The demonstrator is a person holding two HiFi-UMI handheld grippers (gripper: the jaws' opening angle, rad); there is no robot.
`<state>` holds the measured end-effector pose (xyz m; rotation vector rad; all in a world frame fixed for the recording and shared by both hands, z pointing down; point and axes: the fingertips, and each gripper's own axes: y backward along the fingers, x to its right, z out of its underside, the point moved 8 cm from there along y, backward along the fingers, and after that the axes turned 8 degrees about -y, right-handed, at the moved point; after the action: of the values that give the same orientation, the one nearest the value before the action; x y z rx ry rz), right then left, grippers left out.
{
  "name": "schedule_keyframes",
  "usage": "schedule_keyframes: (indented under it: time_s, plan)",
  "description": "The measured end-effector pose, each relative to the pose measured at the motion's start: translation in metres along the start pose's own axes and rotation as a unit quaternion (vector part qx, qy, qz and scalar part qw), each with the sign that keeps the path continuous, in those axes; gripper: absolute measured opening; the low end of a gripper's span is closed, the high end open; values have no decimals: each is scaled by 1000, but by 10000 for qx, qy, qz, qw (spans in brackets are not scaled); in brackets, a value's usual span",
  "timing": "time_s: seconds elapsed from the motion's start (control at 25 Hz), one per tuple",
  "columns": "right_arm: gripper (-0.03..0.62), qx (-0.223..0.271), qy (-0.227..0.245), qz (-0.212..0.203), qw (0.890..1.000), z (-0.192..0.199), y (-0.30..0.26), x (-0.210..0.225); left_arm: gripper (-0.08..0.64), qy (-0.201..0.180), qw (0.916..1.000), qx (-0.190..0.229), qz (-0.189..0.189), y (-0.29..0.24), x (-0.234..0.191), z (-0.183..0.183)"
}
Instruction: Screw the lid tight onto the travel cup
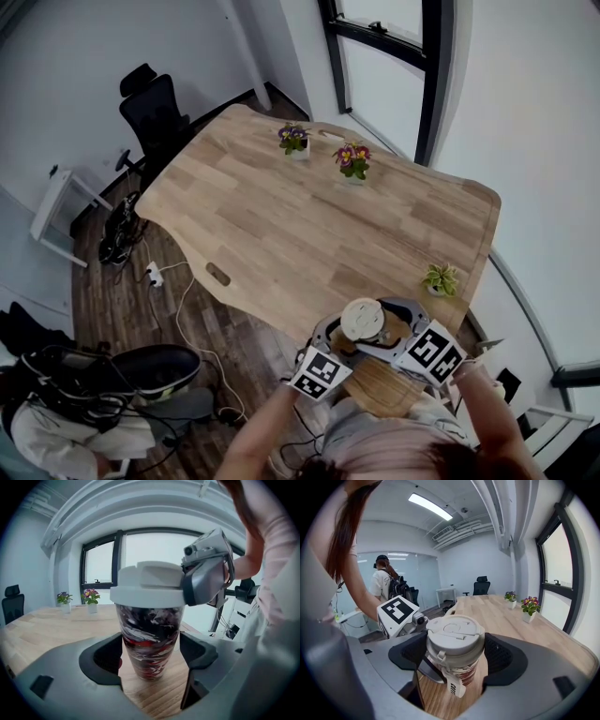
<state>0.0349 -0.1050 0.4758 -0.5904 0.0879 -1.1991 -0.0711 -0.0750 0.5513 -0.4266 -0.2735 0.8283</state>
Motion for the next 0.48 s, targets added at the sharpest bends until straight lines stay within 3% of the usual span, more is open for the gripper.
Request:
schedule_keyframes:
  time_s: [0.2, 0.48]
  plan:
    - [343, 164, 29, 135, 9998, 1, 0, -2, 357, -60, 9996, 21, -288, -1, 1, 0]
    - [344, 355, -31, 645, 9973, 5, 1, -7, 357, 75, 9980, 35, -625, -3, 5, -1]
